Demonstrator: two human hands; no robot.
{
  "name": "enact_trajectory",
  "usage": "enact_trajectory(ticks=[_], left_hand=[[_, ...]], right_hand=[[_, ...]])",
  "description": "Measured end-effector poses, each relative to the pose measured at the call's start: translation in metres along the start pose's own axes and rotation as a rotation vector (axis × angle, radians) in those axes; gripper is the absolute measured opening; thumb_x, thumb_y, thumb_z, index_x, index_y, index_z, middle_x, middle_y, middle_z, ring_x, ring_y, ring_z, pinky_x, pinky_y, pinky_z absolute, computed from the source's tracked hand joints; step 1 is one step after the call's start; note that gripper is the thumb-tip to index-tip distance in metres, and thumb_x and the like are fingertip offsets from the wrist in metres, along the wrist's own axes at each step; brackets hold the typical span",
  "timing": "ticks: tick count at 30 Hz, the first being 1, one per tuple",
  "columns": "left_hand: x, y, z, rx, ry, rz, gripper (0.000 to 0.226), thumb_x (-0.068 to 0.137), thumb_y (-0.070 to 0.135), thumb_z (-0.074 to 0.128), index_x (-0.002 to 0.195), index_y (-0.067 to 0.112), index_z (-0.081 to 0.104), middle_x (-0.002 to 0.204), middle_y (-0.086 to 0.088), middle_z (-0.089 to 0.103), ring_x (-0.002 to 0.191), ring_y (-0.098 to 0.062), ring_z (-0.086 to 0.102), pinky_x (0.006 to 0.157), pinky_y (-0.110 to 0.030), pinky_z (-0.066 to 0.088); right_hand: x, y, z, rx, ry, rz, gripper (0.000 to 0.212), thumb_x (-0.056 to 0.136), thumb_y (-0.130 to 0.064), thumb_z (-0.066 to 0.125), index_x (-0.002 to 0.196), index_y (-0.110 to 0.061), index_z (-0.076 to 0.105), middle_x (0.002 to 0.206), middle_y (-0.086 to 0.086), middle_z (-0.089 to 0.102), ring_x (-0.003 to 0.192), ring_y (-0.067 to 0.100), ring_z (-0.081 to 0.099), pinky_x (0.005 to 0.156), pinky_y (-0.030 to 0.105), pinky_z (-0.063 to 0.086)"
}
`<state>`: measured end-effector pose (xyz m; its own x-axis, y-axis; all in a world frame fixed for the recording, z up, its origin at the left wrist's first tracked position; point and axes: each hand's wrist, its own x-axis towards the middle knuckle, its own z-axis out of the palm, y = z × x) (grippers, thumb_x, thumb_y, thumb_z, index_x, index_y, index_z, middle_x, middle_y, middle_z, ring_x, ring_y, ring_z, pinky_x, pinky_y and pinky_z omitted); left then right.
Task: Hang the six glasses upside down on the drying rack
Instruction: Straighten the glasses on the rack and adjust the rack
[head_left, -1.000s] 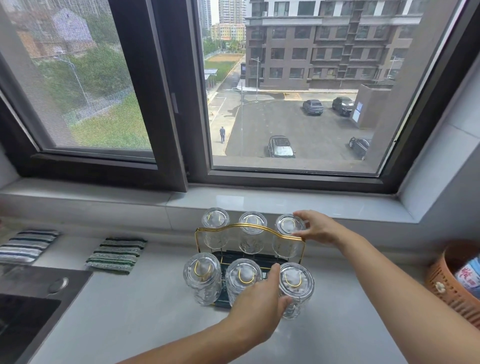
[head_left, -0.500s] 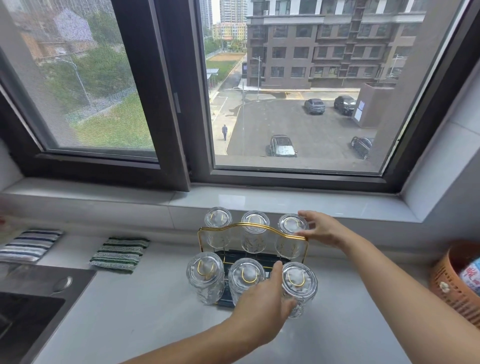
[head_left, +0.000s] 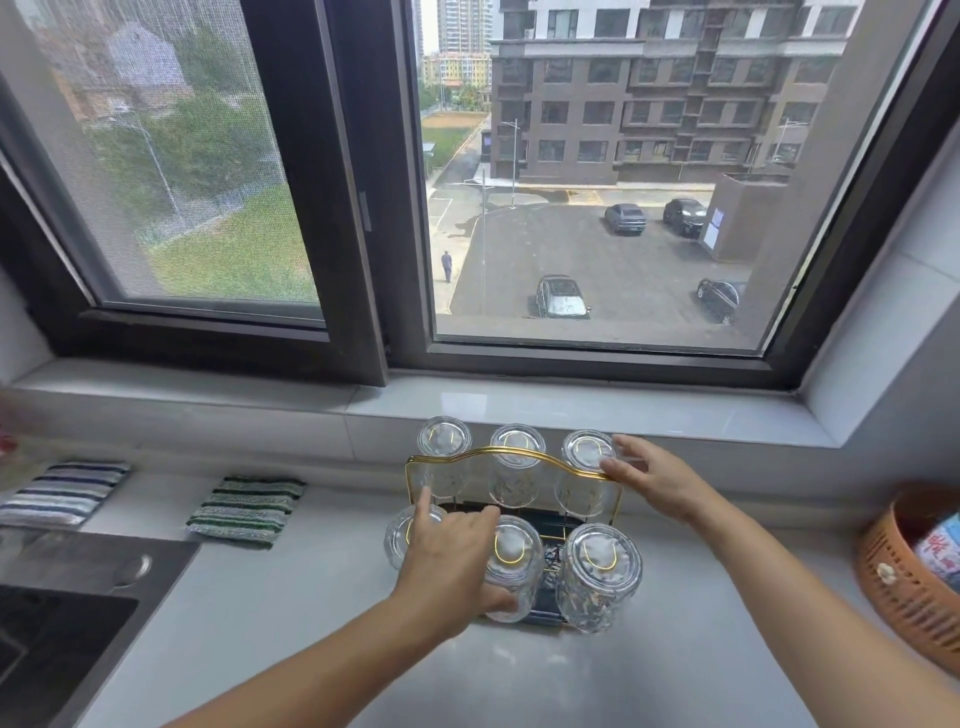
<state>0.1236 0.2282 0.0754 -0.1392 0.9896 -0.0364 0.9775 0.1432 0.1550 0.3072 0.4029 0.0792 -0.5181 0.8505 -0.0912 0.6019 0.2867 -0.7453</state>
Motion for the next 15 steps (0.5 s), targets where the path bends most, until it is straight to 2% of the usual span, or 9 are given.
enact_trajectory(ticks=[4,8,12,15], left_hand=[[0.0019,0.0001,0.0041,-0.036,0.022,0.013,0.071,0.066,0.057,0.068,0.12,0.02,0.04,0.113,0.003,0.062,0.113,-0.016,0.053,0.117,-0.044,-0.008],[-0.0001,-0.0003,0.0053,-0.032,0.031,0.017,0.07,0.066,0.057,0.067,0.119,0.02,0.04,0.112,0.002,0.063,0.113,-0.017,0.054,0.117,-0.042,-0.008],[0.0012,0.0,0.0057,-0.022,0.028,0.013,0.071,0.067,0.057,0.067,0.122,0.02,0.038,0.115,0.003,0.062,0.115,-0.017,0.052,0.118,-0.042,-0.006],[-0.0009,0.0014,0.0025,-0.045,-0.004,0.014,0.086,0.067,0.058,0.068,0.133,0.018,0.03,0.125,0.001,0.057,0.123,-0.016,0.046,0.118,-0.041,-0.007]], right_hand=[[-0.0012,-0.0035,-0.0004,0.009,-0.002,-0.001,0.055,0.087,-0.029,0.056,0.134,-0.007,0.037,0.141,0.013,0.043,0.112,0.017,0.051,0.089,0.022,0.034],[-0.002,-0.0049,-0.0015,0.001,-0.007,0.007,0.057,0.087,-0.03,0.056,0.135,-0.006,0.036,0.142,0.014,0.042,0.12,0.024,0.05,0.092,0.027,0.035],[-0.0031,-0.0064,-0.0013,0.011,-0.007,0.014,0.057,0.087,-0.029,0.056,0.135,-0.006,0.036,0.142,0.014,0.042,0.118,0.023,0.05,0.091,0.025,0.034],[-0.0036,-0.0067,-0.0013,0.018,-0.015,0.023,0.056,0.087,-0.028,0.056,0.135,-0.006,0.037,0.141,0.013,0.043,0.113,0.019,0.051,0.092,0.026,0.037]])
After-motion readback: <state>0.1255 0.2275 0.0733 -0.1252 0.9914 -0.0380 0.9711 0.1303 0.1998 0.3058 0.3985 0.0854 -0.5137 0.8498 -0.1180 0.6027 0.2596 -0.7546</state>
